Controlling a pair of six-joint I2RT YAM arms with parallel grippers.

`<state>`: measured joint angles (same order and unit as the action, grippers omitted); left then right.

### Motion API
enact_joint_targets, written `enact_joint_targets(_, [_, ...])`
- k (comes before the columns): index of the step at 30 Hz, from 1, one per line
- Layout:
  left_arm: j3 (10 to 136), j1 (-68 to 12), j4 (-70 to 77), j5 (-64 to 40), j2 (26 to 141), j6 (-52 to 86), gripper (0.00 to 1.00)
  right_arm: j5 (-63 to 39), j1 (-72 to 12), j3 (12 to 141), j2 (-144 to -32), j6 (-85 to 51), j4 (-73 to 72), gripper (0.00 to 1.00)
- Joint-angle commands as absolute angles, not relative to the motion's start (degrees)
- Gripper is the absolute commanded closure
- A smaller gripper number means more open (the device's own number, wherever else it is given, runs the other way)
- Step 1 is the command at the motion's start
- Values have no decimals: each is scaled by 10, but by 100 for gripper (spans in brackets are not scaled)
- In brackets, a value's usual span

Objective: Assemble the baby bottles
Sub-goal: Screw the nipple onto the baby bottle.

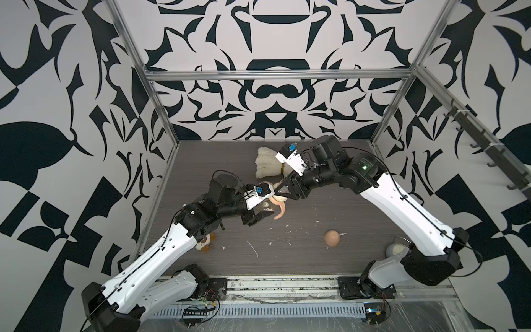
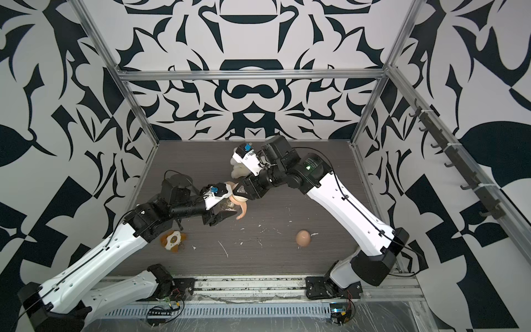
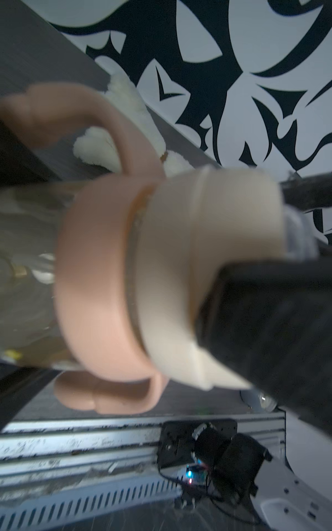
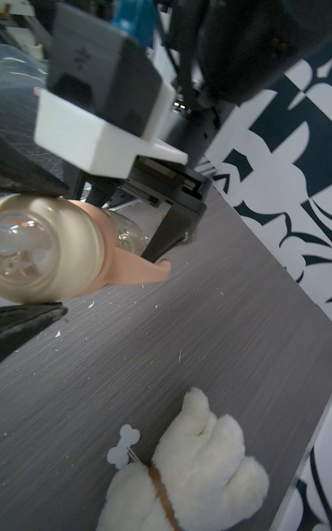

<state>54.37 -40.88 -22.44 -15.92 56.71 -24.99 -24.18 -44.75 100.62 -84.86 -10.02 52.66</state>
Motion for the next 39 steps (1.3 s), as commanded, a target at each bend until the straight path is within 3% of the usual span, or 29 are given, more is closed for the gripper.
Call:
enact_joint_targets(1, [543,-410,-66,-108,575,-249,100,-223,-465,968,-851,-263,482,84])
enact_joint_targets(4, [533,-410,-43,-89,577,-246,100,-202,-464,916,-830,-333,440,86])
enact_joint_targets(7, [524,-411,-34,-75,577,-243,100,-194,-446,860,-794,-400,380,79])
enact_joint_targets(9, [519,-410,-34,-74,576,-244,100,-209,-436,840,-778,-428,332,62])
enact_joint_targets(11, [513,-410,-42,-82,577,-246,100,-222,-434,871,-780,-405,331,32])
enact_joint_targets(13, [506,-409,-49,-97,575,-244,100,-213,-434,929,-792,-343,392,18])
enact_joint_targets(15, [502,-401,-54,-129,570,-234,100,-185,-432,971,-792,-267,457,14])
enact_joint_targets(18, [505,-387,-77,-194,558,-219,100,-177,-415,992,-761,-109,518,11])
enact_joint_targets(23, [510,-381,-124,-244,542,-228,100,-258,-390,947,-694,175,564,6])
enact_joint_targets(26, [520,-381,-154,-259,538,-235,100,-304,-373,984,-737,224,609,7])
enact_joint_targets(31, [531,-381,-178,-277,536,-240,100,-344,-374,1068,-819,260,670,17])
enact_joint_targets(39, [543,-381,-191,-290,548,-245,100,-358,-398,1133,-893,295,710,17])
